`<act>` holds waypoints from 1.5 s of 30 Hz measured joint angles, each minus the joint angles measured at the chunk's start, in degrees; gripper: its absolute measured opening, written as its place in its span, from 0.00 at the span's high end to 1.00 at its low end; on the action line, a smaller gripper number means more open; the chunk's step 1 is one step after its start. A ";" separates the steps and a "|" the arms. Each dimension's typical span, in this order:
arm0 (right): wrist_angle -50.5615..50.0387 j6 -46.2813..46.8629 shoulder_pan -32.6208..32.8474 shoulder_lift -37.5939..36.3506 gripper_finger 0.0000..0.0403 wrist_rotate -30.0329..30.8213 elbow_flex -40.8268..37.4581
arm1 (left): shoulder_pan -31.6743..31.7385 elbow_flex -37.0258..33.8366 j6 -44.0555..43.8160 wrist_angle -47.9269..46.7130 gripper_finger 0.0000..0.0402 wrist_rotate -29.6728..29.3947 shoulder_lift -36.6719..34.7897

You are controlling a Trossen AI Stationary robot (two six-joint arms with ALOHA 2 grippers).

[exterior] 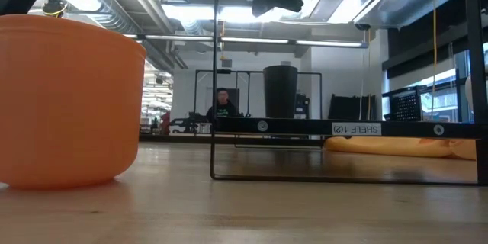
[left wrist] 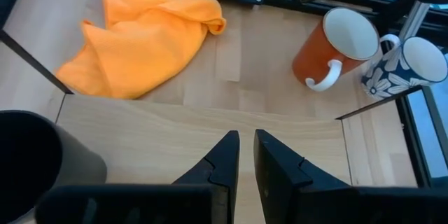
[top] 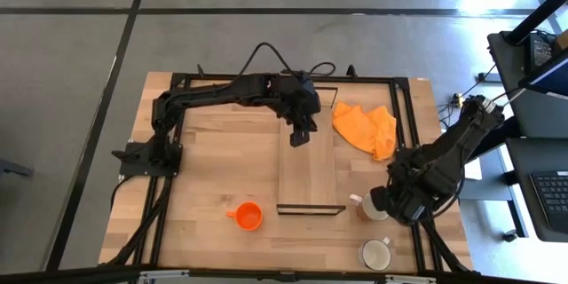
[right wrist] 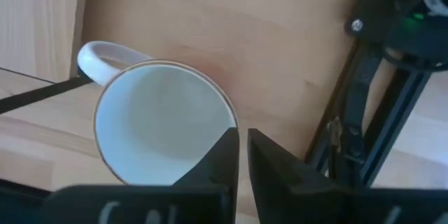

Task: Stack small to large cups/mugs on shelf
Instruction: Put the red pattern mug align with the black cup on the shelf

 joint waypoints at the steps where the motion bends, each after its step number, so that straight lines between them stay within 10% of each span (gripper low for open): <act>1: 0.36 0.61 0.00 0.25 0.92 -0.02 0.00 | 0.15 0.00 0.00 0.00 0.90 0.00 0.02; 18: 0.19 1.80 -1.20 5.15 0.59 -2.60 0.00 | 0.76 0.00 -0.22 -0.02 0.90 -0.01 0.06; 45: 5.60 5.56 -1.95 9.83 0.62 -8.56 0.00 | 1.13 0.02 1.11 -0.07 0.90 -0.04 0.08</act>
